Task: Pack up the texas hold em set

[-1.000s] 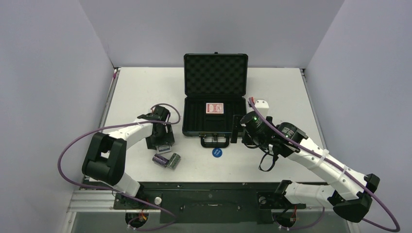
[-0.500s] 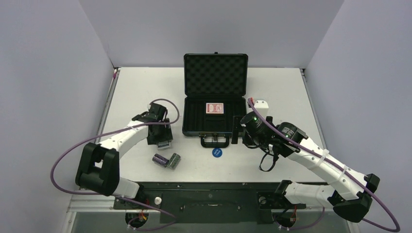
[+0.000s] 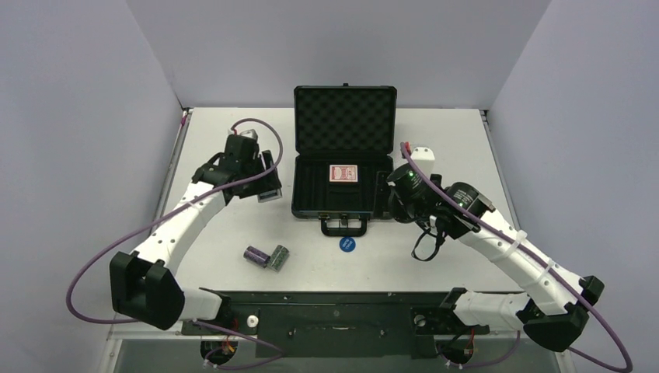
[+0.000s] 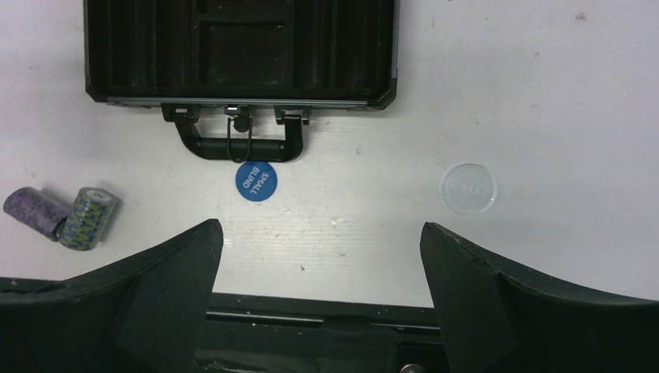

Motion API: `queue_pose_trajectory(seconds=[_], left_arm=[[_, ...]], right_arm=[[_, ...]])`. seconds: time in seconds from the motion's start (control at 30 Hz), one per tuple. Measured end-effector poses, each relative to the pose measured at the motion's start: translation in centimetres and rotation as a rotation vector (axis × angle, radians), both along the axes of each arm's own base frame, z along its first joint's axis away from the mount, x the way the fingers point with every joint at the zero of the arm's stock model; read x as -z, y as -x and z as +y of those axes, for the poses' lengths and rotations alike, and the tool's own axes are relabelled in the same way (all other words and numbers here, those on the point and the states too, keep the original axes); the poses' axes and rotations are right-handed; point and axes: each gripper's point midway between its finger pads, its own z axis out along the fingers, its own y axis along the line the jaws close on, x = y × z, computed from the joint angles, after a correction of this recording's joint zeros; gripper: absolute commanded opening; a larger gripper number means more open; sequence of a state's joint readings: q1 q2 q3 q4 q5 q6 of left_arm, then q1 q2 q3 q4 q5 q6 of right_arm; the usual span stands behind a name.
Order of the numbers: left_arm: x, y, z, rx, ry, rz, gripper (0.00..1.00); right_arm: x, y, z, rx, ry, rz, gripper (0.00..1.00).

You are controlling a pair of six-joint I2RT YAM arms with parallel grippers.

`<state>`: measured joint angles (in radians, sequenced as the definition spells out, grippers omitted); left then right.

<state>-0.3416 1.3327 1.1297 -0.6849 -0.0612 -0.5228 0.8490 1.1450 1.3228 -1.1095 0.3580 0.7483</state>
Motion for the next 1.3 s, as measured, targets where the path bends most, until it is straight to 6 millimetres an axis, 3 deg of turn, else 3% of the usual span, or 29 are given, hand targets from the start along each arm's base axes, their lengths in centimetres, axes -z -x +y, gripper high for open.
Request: queue_pose_trajectory(seconds=[0.13,0.33,0.57,0.77,0.83,1.03,1.3], left_arm=[[-0.8,-1.0,-1.7,-0.056,0.092,0.018,0.00],[0.9,-1.3,-5.4,-0.177,0.227,0.134,0.00],[1.9,-1.1,-12.9,-0.309,0.455,0.242,0.00],[1.8,-1.5,-20.2,-0.398,0.702,0.322,0.00],[2.1,-1.8,-21.7,-0.435,0.765,0.358,0.00],[2.9,-3.2,-23.2,-0.552,0.879,0.409,0.00],[4.3,-3.8,-24.4,-0.637,0.930,0.453,0.00]], right_arm=[[-0.4,-0.9,-1.7,0.074,0.004,0.004,0.96],[-0.7,-1.9,-5.3,0.222,-0.008,0.006,1.00],[-1.4,-1.9,-9.2,0.384,-0.060,-0.029,1.00],[-0.6,-2.2,-10.5,0.456,-0.049,0.000,0.99],[-0.1,-2.0,-10.7,0.465,-0.044,0.011,0.99],[1.3,-1.3,-11.3,0.482,-0.020,0.049,0.99],[1.0,-0.9,-12.0,0.489,-0.014,0.043,0.97]])
